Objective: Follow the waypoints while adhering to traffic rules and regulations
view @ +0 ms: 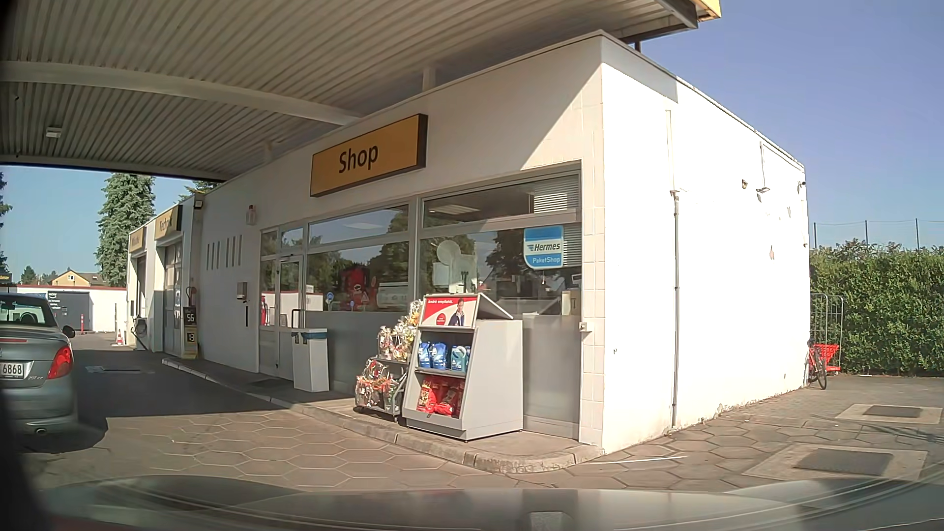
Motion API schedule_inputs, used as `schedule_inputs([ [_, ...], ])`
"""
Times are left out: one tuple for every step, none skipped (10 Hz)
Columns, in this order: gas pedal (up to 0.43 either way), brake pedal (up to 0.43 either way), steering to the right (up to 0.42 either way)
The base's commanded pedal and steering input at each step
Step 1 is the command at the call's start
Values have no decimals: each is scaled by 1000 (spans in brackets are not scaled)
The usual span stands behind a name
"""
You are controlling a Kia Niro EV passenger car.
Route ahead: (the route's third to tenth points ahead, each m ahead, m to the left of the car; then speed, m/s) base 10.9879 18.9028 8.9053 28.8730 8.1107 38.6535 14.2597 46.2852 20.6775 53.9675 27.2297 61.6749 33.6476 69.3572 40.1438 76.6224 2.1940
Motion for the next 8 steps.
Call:
schedule_inputs([
  [0,30,-331],
  [0,30,-352],
  [0,30,-384],
  [0,30,-415],
  [0,30,-443],
  [0,30,-462],
  [0,30,-481],
  [0,30,-495],
])
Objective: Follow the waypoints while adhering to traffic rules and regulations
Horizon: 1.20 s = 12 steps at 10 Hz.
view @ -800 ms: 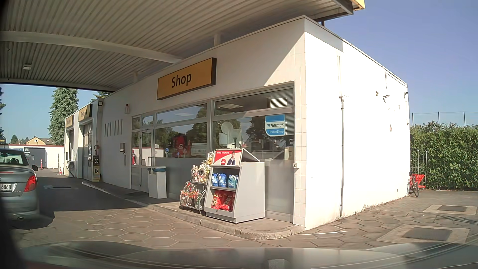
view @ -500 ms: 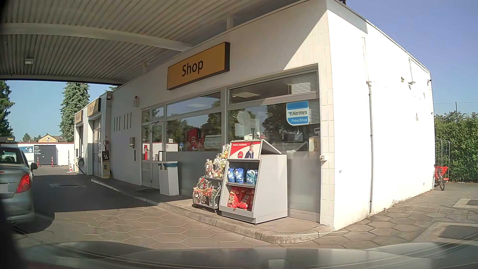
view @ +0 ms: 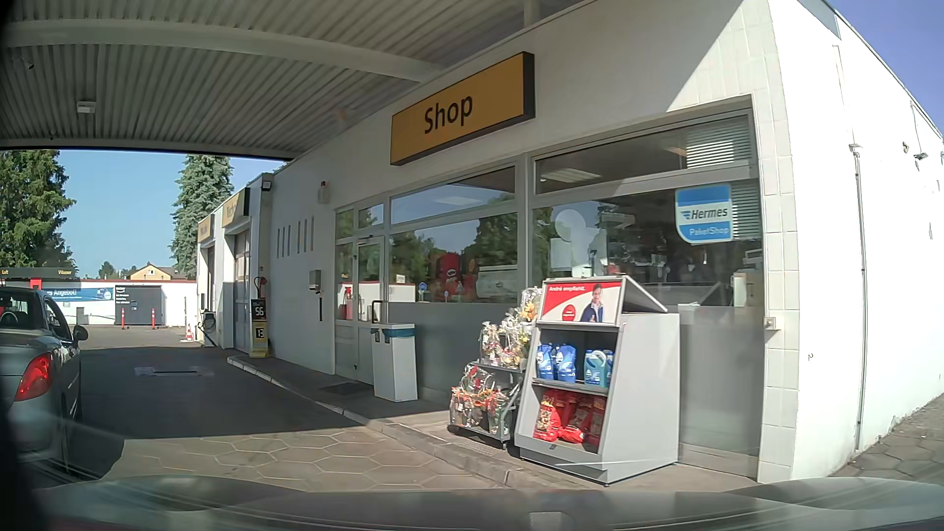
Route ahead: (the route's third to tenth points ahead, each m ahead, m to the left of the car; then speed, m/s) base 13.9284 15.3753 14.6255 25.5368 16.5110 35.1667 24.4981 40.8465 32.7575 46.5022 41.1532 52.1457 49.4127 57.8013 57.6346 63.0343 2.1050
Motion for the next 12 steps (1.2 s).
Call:
schedule_inputs([
  [0,30,-505],
  [0,30,-514],
  [0,30,-522],
  [0,30,-520],
  [0,30,-518],
  [0,30,-495],
  [0,30,-465],
  [0,30,-436],
  [0,30,-402],
  [0,30,-373],
  [0,30,-339],
  [0,30,-316],
])
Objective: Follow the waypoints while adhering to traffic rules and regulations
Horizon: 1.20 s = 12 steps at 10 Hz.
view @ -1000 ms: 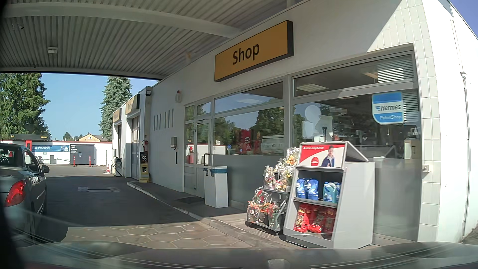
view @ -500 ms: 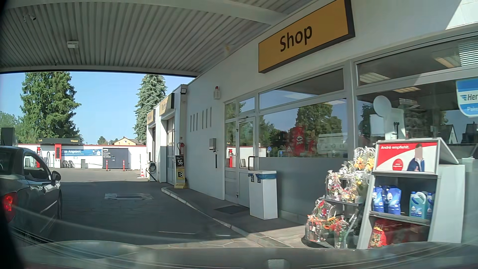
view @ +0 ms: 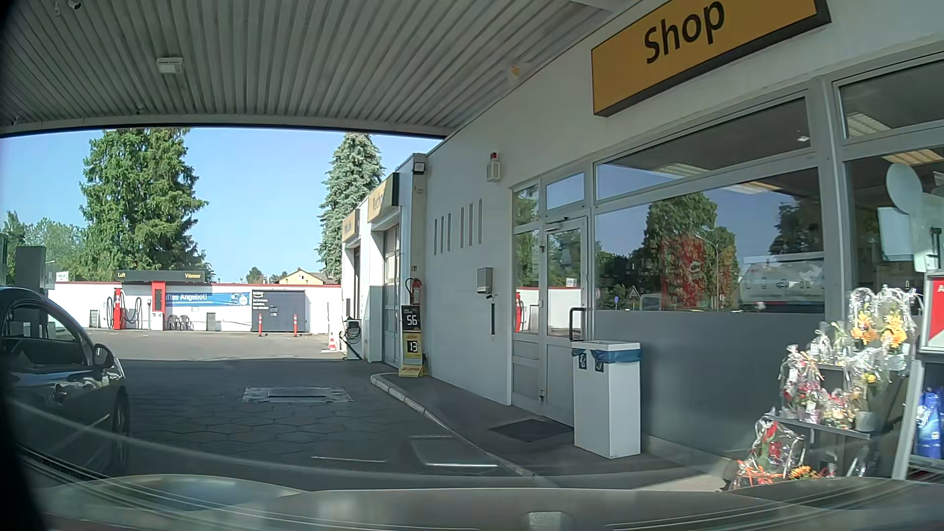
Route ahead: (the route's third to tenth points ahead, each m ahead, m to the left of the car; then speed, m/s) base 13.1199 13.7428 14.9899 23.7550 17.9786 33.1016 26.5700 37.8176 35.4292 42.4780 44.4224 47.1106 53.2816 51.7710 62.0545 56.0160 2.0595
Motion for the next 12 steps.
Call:
schedule_inputs([
  [0,30,-292],
  [0,30,-267],
  [0,30,-251],
  [0,30,-245],
  [0,30,-247],
  [0,30,-252],
  [0,30,-254],
  [0,30,-263],
  [0,30,-274],
  [0,30,-282],
  [0,30,-284],
  [0,30,-282],
])
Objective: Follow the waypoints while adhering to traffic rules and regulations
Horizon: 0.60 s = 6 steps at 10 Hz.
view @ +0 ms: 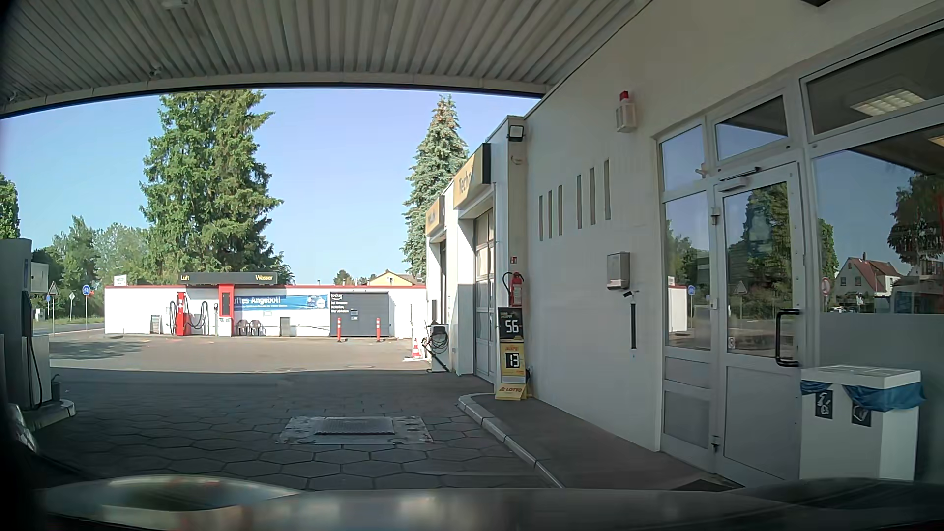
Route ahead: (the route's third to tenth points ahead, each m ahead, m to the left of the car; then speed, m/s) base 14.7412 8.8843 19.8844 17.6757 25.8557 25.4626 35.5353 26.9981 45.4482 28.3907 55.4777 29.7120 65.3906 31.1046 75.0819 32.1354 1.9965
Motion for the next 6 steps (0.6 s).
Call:
schedule_inputs([
  [0,30,-280],
  [0,30,-277],
  [0,30,-270],
  [0,30,-264],
  [0,30,-256],
  [0,30,-249],
])
